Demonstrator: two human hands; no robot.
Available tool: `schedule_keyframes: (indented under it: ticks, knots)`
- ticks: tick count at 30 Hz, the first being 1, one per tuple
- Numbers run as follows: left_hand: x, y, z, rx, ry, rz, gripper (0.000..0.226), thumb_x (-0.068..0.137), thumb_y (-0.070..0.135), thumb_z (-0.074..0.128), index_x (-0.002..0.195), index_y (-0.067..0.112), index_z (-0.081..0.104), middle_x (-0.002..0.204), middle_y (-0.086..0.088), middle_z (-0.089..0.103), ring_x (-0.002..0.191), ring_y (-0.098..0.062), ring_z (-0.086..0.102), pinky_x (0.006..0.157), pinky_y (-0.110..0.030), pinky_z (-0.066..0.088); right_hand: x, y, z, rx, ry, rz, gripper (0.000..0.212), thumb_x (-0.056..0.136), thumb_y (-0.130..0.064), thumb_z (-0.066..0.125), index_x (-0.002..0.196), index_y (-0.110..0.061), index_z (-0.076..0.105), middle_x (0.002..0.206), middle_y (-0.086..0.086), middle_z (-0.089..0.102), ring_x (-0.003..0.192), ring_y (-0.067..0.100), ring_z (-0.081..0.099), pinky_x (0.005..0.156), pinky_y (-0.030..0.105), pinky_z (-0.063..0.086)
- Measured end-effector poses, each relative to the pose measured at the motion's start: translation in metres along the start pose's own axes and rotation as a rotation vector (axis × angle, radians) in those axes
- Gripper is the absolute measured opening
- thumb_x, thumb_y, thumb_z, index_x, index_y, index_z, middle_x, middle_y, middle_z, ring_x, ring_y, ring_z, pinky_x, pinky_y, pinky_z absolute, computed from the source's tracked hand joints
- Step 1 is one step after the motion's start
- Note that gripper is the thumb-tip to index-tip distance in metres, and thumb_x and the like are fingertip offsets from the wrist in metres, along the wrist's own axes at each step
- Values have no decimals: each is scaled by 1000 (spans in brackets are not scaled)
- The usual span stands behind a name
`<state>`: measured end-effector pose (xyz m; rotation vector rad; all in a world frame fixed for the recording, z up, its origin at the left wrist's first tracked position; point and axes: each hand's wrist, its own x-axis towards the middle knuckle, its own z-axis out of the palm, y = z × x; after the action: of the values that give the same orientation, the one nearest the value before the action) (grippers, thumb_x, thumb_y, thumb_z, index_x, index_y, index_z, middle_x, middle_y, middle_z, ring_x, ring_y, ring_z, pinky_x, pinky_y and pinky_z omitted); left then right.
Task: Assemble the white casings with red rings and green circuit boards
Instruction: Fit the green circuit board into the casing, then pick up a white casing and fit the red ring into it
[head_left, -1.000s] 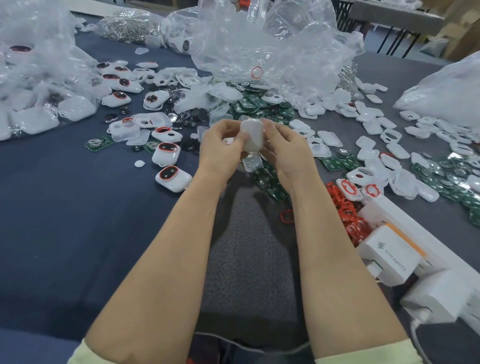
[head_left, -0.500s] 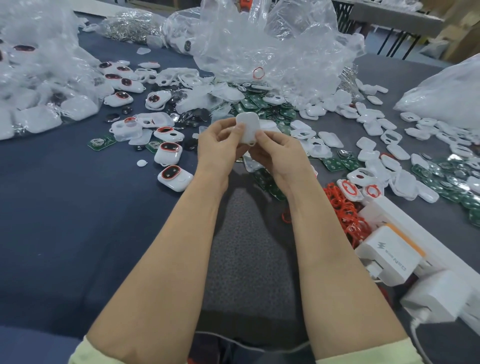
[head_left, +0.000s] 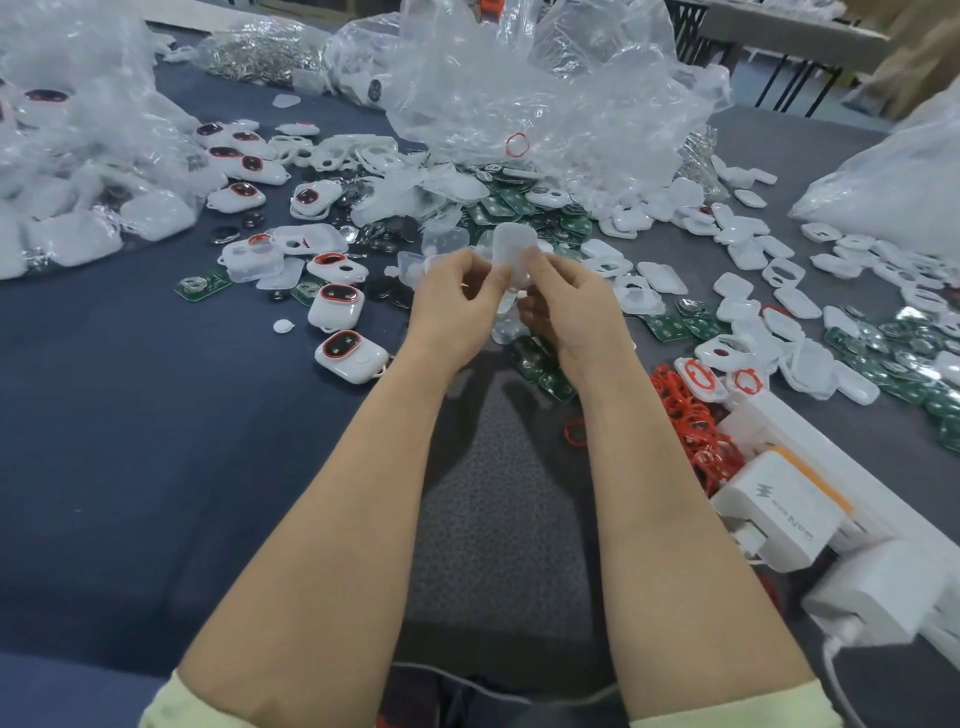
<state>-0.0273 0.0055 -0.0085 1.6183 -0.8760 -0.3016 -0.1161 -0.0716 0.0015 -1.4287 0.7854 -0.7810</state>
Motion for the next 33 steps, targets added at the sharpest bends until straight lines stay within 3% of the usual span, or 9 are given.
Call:
schedule_keyframes:
  ticks: [4,9,13,15,19,23,26,29,33]
  knots:
    - [-2,3,2,-31,5,-14,17,96,27,57,90,13,62,73,4,60,59,-8,55,64,-20,47,-3,-2,-3,-9,22,-148,15,90,-18,65,104,-16,62,83,-1,63,64,5,55,60,19,46]
    - [-2,11,-1,-519,29,-323,36,100,43,42,90,14,61,59,2,67,46,-5,59,47,-18,50,-5,-1,-2,-193,22,-385,26,86,0,60,90,-25,58,92,-7,65,88,10,65,75,21,49]
    - [-2,8,-1,-615,7,-341,14,96,22,58,89,11,63,69,1,70,59,-4,65,57,-16,53,-3,1,1,-247,19,-376,32,84,9,47,93,-17,64,105,-3,65,95,15,65,80,24,48]
    - [0,5,0,-616,8,-349,6,95,11,58,92,10,62,79,-4,69,65,-7,65,60,-17,53,-2,1,1,-248,23,-356,34,87,8,46,92,-18,67,115,-4,61,96,16,60,79,24,45]
    - [1,1,2,-540,14,-313,10,94,6,56,102,7,62,84,-4,66,73,-9,62,72,-20,53,-3,0,3,-155,49,-314,33,91,1,47,91,-25,67,114,-2,66,70,7,54,66,24,44]
    - [0,0,4,-343,30,-207,14,94,3,54,106,5,61,94,-10,63,81,-16,58,85,-31,50,-4,-2,4,-90,33,-282,28,91,-6,56,104,-30,58,99,-1,70,78,8,65,78,30,53]
    - [0,2,4,-328,37,-162,11,95,5,55,103,11,59,90,-6,63,78,-14,59,84,-31,50,-4,-1,4,-130,13,-279,27,92,-6,57,109,-27,57,100,6,70,82,12,67,84,33,56]
    - [-1,2,3,-376,32,-156,11,96,11,57,106,12,61,92,-5,66,82,-12,62,83,-27,51,-5,-1,4,-132,22,-261,26,91,-4,58,110,-22,57,102,9,68,85,17,68,83,33,57]
    - [2,0,-1,-241,46,-105,12,95,9,56,104,6,63,94,-10,67,86,-17,61,88,-34,51,-5,-2,3,-132,13,-219,23,89,-4,61,109,-15,58,99,13,69,84,20,69,81,35,58]
